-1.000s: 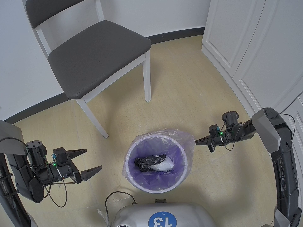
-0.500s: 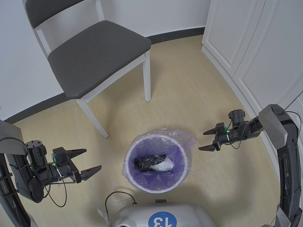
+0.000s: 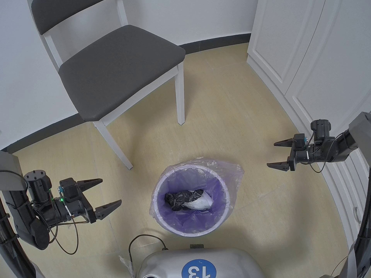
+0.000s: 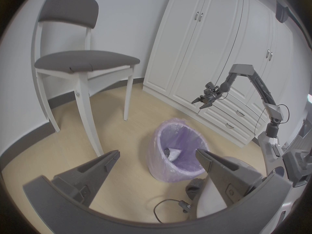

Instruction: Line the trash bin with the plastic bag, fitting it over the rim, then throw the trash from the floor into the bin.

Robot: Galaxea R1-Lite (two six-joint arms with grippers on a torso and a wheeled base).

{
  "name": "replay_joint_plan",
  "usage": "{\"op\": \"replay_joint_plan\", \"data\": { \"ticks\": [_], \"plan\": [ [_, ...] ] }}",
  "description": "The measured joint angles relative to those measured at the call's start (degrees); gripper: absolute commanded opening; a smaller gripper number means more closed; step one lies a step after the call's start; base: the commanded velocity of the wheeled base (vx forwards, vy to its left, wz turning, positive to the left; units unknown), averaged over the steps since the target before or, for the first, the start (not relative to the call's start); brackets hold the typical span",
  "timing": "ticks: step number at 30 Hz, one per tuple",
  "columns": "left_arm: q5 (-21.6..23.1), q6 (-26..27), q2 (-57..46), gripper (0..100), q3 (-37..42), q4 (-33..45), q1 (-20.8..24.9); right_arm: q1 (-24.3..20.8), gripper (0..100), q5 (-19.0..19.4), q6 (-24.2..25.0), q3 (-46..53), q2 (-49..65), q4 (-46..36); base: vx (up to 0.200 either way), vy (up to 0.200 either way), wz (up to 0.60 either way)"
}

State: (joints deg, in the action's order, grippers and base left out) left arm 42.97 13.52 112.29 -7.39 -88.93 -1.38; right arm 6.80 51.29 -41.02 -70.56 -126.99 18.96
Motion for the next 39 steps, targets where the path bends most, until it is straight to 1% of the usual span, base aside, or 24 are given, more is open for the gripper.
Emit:
{"op": "replay_joint_plan", "data": {
  "ticks": [2, 4, 5, 6, 7, 8, 10, 13, 15, 16, 18, 21, 24, 26, 29, 31, 34, 38, 39],
  "plan": [
    [-0.72, -0.52, -1.43, 100, -0.38, -0.02, 0.00, 0.69, 100, 0.13, 2.60, 1.62, 3.34, 1.02, 0.000, 0.000, 0.00],
    [-1.71, -1.69, -3.36, 100, -0.85, -0.02, 0.00, 1.46, 100, -0.07, 6.64, 3.80, 7.69, 2.39, 0.000, 0.000, 0.00],
    [-2.35, -2.68, -4.51, 100, -1.15, 0.02, 0.00, 1.84, 100, -0.60, 9.41, 5.12, 10.12, 3.56, 0.000, 0.000, 0.00],
    [-3.29, -3.97, -5.84, 100, -1.48, -0.05, 0.00, 2.18, 100, -1.85, 13.00, 6.69, 12.85, 5.23, 0.000, 0.000, 0.00],
    [-3.95, -4.79, -6.64, 100, -1.67, -0.02, 0.00, 2.34, 100, -3.01, 15.17, 7.74, 14.47, 6.35, 0.000, 0.000, 0.00],
    [-4.90, -5.86, -7.74, 100, -1.95, -0.02, 0.00, 2.51, 100, -5.03, 17.81, 9.16, 16.60, 7.78, 0.000, 0.000, 0.00],
    [-6.92, -7.67, -9.59, 100, -2.41, 0.02, 0.00, 2.51, 100, -10.37, 21.63, 11.58, 20.04, 10.70, 0.000, 0.000, 0.00],
    [-10.65, -10.41, -12.07, 100, -3.13, 0.00, 0.00, 1.68, 100, -21.35, 26.51, 14.93, 24.06, 15.29, 0.000, 0.000, 0.00],
    [-13.80, -12.21, -13.80, 100, -3.83, 0.02, 0.00, 0.55, 100, -29.31, 29.23, 16.94, 26.53, 18.04, 0.000, 0.000, 0.00],
    [-15.19, -12.90, -14.52, 100, -4.21, 0.00, 0.00, -0.09, 100, -32.71, 30.22, 17.73, 27.49, 19.11, 0.000, 0.000, 0.00],
    [-18.81, -14.28, -16.18, 100, -5.25, 0.04, -0.07, -1.90, 100, -40.78, 32.13, 19.26, 29.67, 20.86, 0.000, 0.000, 0.00],
    [-24.64, -15.90, -18.66, 100, -7.05, 0.04, -0.07, -5.18, 100, -51.31, 34.32, 20.75, 32.83, 23.11, 0.000, 0.000, 0.00],
    [-29.43, -17.08, -21.72, 100, -8.98, 0.04, -0.13, -8.70, 100, -58.70, 35.83, 21.75, 36.39, 25.19, 0.000, 0.000, 0.00],
    [-31.12, -17.70, -24.39, 100, -10.17, 0.80, -0.27, -10.59, 100, -61.16, 36.46, 22.25, 38.95, 25.95, 0.000, 0.000, 0.00],
    [-32.11, -18.49, -29.21, 100, -12.04, 5.94, -0.63, -12.70, 100, -62.31, 36.73, 22.71, 42.90, 26.44, 0.000, 0.000, 0.00],
    [-32.41, -18.88, -32.41, 100, -13.58, 11.74, -0.83, -13.56, 100, -62.64, 36.68, 23.06, 45.43, 26.44, 0.000, 0.000, 0.00],
    [-32.60, -19.32, -37.73, 100, -16.75, 23.45, -0.99, -14.41, 100, -62.96, 36.56, 23.76, 49.57, 26.15, 0.000, 0.000, 0.00],
    [-32.57, -19.61, -44.15, 100, -21.44, 37.73, -1.04, -14.60, 100, -63.21, 36.18, 25.14, 54.72, 25.60, 0.000, 0.000, 0.00],
    [-32.52, -19.64, -46.25, 100, -23.15, 42.33, -1.05, -14.46, 100, -63.24, 36.13, 25.72, 56.52, 25.51, 0.000, 0.000, 0.00]
  ]
}}
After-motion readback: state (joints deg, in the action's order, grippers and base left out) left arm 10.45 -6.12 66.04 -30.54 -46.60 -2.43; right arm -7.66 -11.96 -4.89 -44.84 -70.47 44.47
